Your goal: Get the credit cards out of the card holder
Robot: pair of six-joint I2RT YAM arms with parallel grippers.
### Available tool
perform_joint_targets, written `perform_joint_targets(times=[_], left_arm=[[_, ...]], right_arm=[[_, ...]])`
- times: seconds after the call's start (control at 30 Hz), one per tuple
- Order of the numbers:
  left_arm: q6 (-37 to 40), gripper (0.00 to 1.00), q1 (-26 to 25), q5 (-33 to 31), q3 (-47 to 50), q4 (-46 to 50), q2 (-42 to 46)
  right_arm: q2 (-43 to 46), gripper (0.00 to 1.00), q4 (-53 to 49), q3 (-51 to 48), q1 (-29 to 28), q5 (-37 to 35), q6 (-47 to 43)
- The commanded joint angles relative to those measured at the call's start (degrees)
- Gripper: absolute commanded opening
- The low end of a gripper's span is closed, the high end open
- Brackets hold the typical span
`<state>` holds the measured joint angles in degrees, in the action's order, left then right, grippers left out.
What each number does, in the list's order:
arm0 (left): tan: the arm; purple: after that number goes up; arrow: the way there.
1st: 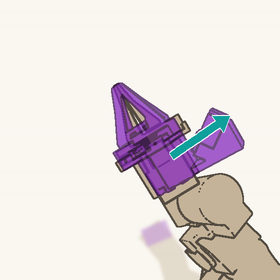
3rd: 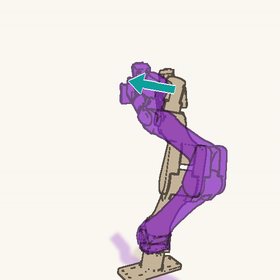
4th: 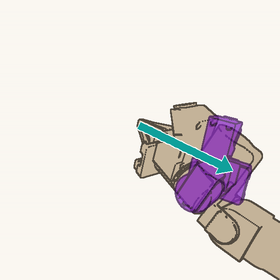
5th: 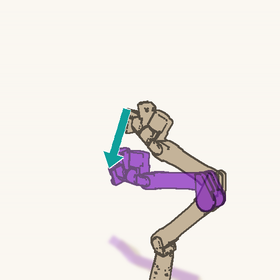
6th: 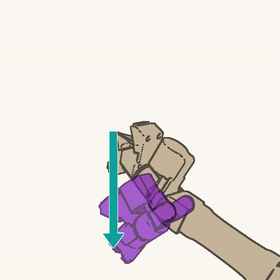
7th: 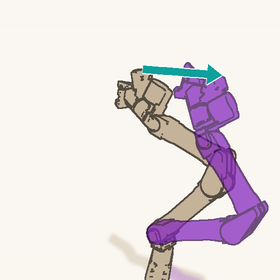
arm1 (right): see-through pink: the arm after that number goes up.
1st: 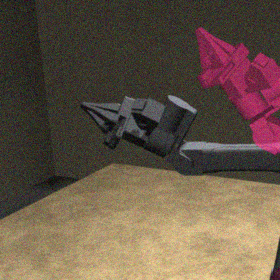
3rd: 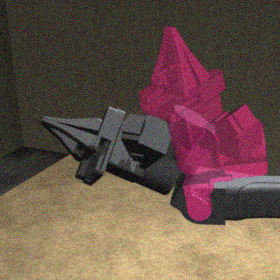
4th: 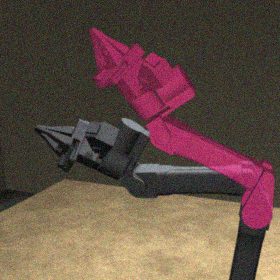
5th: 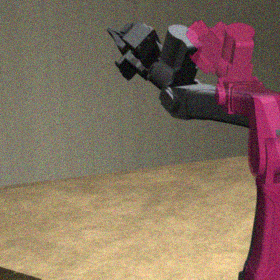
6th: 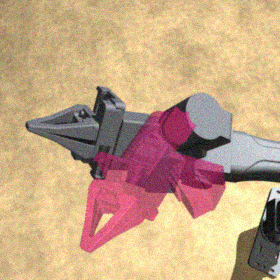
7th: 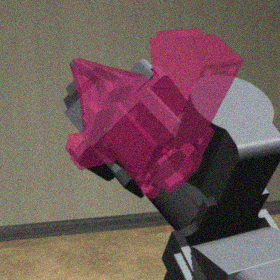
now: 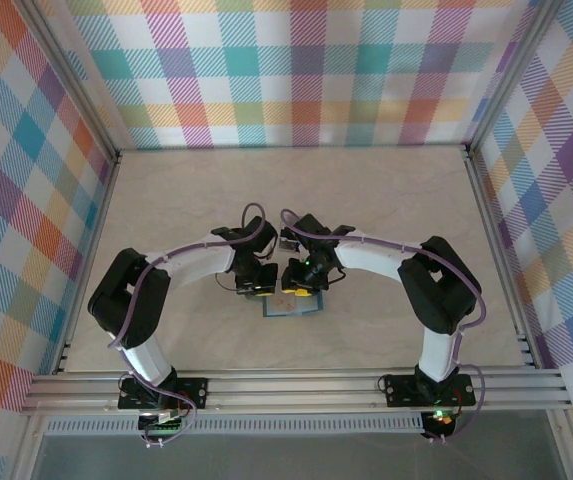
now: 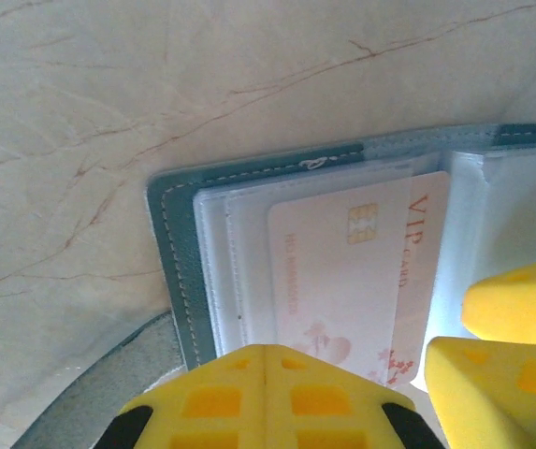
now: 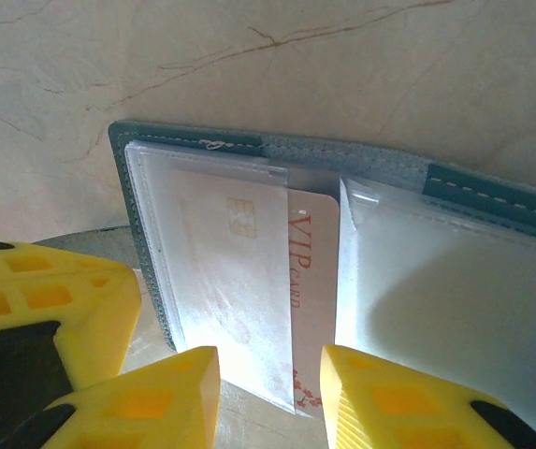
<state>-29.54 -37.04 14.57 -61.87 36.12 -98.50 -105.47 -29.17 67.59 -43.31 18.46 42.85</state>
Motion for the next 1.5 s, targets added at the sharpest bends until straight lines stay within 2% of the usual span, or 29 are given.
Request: perform_joint_targets(times=[0.0, 0.33, 0.63, 0.93, 1.1, 1.47], left_arm=[[0.05, 0.0, -0.84, 1.43, -0.92, 1.28, -0.71], [2.68, 0.0, -1.06, -0.98, 0.17, 3.34, -4.91], [3.04, 0.0, -1.45, -1.94, 0.17, 4.13, -6.15], [2.71, 0.0, -1.63, -2.17, 0.52, 4.14, -6.24], [2.55, 0.0, -1.71, -2.43, 0.78, 4.14, -5.66], [1.28, 0.0, -1.87, -0.98, 2.0, 2.96, -4.03]], right_arm=[[-1.6, 0.34, -0.07, -0.16, 0.15, 0.05, -0.56], [-3.12, 0.32, 1.83, -2.21, 0.24, 0.33, -2.2], [-0.96, 0.23, 16.23, -9.95, 1.6, 8.63, 1.45], [3.47, 0.13, 27.83, -17.2, 2.46, 12.14, 5.61], [5.7, 0.08, 24.9, -18.74, 3.21, 9.77, 4.78], [12.34, 0.07, 8.55, -17.12, 6.09, 2.31, -4.02]])
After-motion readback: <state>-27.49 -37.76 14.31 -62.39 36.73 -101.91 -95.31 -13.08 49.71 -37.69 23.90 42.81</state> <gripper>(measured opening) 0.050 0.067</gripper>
